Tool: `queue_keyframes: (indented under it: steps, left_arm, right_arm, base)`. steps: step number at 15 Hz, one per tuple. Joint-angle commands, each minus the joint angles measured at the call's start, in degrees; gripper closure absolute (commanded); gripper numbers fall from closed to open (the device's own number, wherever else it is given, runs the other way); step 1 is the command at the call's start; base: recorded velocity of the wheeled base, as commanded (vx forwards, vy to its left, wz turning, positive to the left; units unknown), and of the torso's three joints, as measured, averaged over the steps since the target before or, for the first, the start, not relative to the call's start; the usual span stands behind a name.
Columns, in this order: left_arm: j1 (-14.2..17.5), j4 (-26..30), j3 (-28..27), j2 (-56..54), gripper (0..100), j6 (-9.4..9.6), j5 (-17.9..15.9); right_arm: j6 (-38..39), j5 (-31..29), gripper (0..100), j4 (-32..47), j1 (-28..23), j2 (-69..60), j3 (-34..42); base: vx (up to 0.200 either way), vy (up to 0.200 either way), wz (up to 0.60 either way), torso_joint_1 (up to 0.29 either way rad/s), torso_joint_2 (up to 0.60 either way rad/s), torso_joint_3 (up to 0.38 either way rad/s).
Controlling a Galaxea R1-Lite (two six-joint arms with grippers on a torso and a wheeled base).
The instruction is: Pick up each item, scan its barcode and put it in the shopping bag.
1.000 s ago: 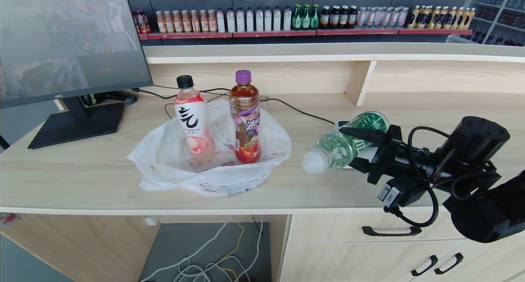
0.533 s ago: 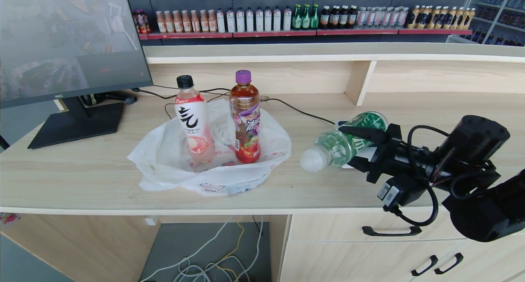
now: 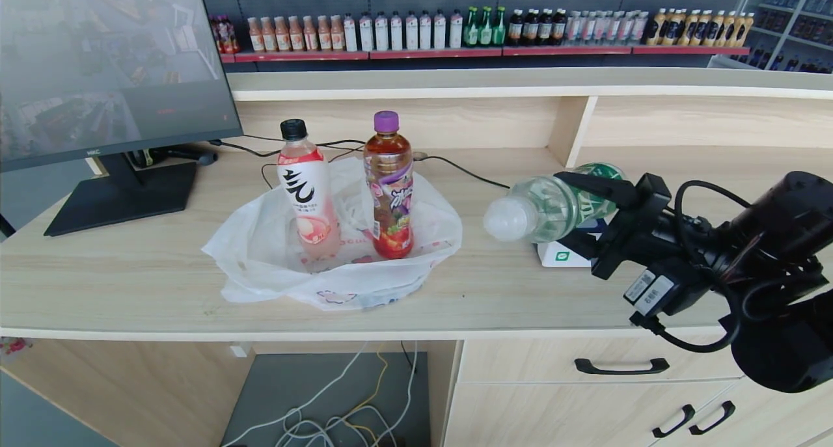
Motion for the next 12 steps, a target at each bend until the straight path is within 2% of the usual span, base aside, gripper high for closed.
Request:
queue_keyframes:
  steps: [1,5,7,9,12]
  left_arm:
    - [0.0,0.0,0.0,-0.02,0,-0.01,0.0]
    - [0.0,0.0,0.0,-0.02,0,-0.01,0.0]
    - [0.0,0.0,0.0,-0.02,0,-0.01,0.0]
    - [0.0,0.0,0.0,-0.02,0,-0.01,0.0]
    - [0.0,0.0,0.0,-0.02,0,-0.01,0.0]
  right_arm:
    - [1.19,-0.81,100,-0.12,0.84,-3.51,1.28]
    - [9.8,-8.28,100,-0.12,9.19,-8.87,1.19]
    - [14.99,-15.22,100,-0.12,16.05,-10.8,0.93]
    - [20.09,-23.22,100,-0.12,18.33,-13.62,1.99]
    - [35.82,-39.39,100,-0.12,23.52,-15.73,2.43]
  base:
    - [0.0,0.0,0.0,0.0,0.0,0.0]
    - [0.0,0.0,0.0,0.0,0.0,0.0]
    - [0.0,0.0,0.0,0.0,0.0,0.0]
    - [0.0,0.0,0.0,0.0,0.0,0.0]
    - [0.0,0.0,0.0,0.0,0.0,0.0]
